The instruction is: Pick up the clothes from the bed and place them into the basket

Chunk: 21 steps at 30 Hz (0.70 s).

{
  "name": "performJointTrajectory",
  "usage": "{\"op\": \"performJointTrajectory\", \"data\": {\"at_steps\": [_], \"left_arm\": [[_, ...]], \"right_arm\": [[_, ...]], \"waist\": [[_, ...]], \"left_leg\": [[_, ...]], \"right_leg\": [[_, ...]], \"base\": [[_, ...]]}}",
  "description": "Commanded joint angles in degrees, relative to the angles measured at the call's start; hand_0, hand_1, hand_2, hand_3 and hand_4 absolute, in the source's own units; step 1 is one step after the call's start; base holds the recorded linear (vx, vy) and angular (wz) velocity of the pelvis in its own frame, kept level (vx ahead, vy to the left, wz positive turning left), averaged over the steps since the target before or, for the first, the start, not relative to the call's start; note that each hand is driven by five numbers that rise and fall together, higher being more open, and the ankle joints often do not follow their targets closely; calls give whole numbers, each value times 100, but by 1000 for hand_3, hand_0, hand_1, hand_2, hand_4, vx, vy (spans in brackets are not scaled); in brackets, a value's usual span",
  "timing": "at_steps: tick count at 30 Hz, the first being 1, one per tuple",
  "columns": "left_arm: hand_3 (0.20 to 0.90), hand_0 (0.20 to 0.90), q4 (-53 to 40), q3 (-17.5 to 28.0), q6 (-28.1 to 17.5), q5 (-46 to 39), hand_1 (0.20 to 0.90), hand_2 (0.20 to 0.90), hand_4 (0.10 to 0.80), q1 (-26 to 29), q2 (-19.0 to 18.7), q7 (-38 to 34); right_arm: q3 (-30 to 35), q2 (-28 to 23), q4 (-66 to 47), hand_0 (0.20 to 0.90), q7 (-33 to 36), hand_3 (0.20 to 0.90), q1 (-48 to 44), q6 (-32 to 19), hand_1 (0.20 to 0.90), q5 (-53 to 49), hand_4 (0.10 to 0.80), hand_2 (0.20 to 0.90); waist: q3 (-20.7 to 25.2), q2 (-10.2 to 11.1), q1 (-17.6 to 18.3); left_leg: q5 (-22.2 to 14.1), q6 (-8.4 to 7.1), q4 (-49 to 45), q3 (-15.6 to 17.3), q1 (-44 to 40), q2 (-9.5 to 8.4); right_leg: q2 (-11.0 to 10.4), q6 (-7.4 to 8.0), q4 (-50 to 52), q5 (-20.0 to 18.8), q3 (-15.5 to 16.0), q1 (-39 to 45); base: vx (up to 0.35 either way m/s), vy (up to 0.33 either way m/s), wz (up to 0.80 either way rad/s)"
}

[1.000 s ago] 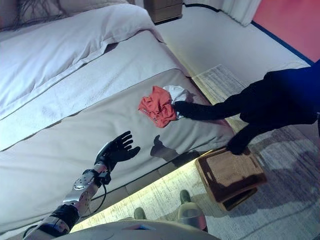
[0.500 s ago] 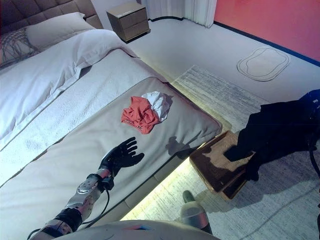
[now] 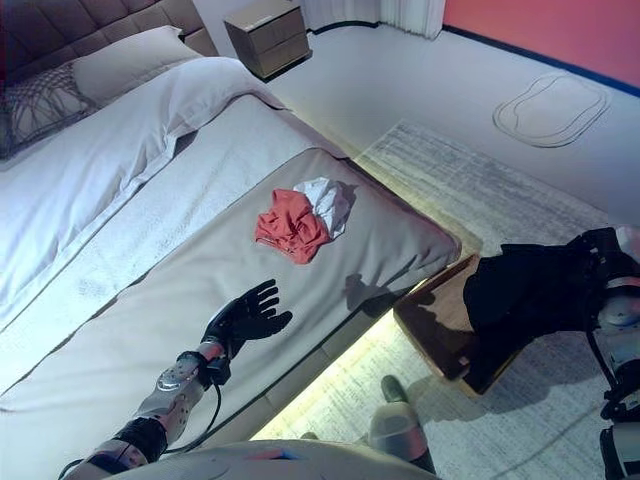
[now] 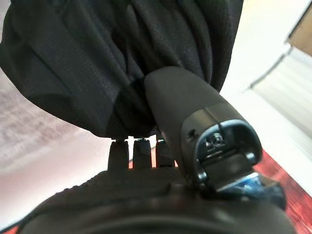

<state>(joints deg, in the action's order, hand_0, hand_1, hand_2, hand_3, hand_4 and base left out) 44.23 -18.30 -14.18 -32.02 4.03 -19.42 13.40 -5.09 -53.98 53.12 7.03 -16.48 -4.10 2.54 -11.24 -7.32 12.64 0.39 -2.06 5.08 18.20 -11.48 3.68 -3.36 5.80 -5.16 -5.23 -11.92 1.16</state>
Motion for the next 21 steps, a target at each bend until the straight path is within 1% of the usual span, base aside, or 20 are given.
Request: {"op": "performJointTrajectory", "data": {"at_steps": [1,4,5,6,12,16,21], "left_arm": [[900,900,17,-85,-681,-86,900,900,800,462,-167,139],[900,900,-9,-98,-692,-119,900,900,800,491,-176,186],[900,900,-51,-113,-699,-151,900,900,800,498,-195,202],[900,900,-71,-118,-705,-188,900,900,800,509,-198,201],[900,900,-111,-90,-725,-242,900,900,800,544,-200,246],[900,900,-76,-69,-726,-249,900,900,800,556,-199,292],[900,900,-60,-42,-698,-233,900,900,800,529,-186,330]], "right_arm": [[31,-264,212,300,337,200,-1107,-361,300,136,100,300],[-57,-241,401,300,376,200,-1236,-258,300,216,100,300],[-73,-234,495,618,417,571,-1282,-176,618,254,471,618],[-81,-230,527,900,431,900,-1296,-129,900,279,800,900],[-148,-191,540,900,437,900,-1321,-34,900,328,800,900],[-185,-184,469,900,433,900,-1324,22,900,365,800,900],[-201,-145,303,900,434,900,-1232,42,900,397,800,900]], "waist": [[204,363,-155],[142,289,-180],[102,245,-196],[79,212,-194],[22,117,-208],[30,114,-213],[80,161,-237]], "left_leg": [[-839,-51,-674,-359,208,74],[-811,-66,-664,-375,252,57],[-800,-71,-662,-390,278,42],[-785,-71,-656,-394,298,31],[-745,-77,-586,-413,313,1],[-723,-84,-548,-421,296,9],[-701,-100,-517,-441,286,38]], "right_leg": [[-182,78,761,382,255,-303],[-203,78,765,380,285,-350],[-213,75,766,384,302,-363],[-216,74,770,382,306,-379],[-244,66,730,388,337,-378],[-242,61,715,383,360,-366],[-231,49,686,389,380,-326]], "base": [[-50,-12,1],[-46,-1,0],[-39,12,1],[-35,12,1],[0,0,0],[0,0,0],[14,-15,5]]}}
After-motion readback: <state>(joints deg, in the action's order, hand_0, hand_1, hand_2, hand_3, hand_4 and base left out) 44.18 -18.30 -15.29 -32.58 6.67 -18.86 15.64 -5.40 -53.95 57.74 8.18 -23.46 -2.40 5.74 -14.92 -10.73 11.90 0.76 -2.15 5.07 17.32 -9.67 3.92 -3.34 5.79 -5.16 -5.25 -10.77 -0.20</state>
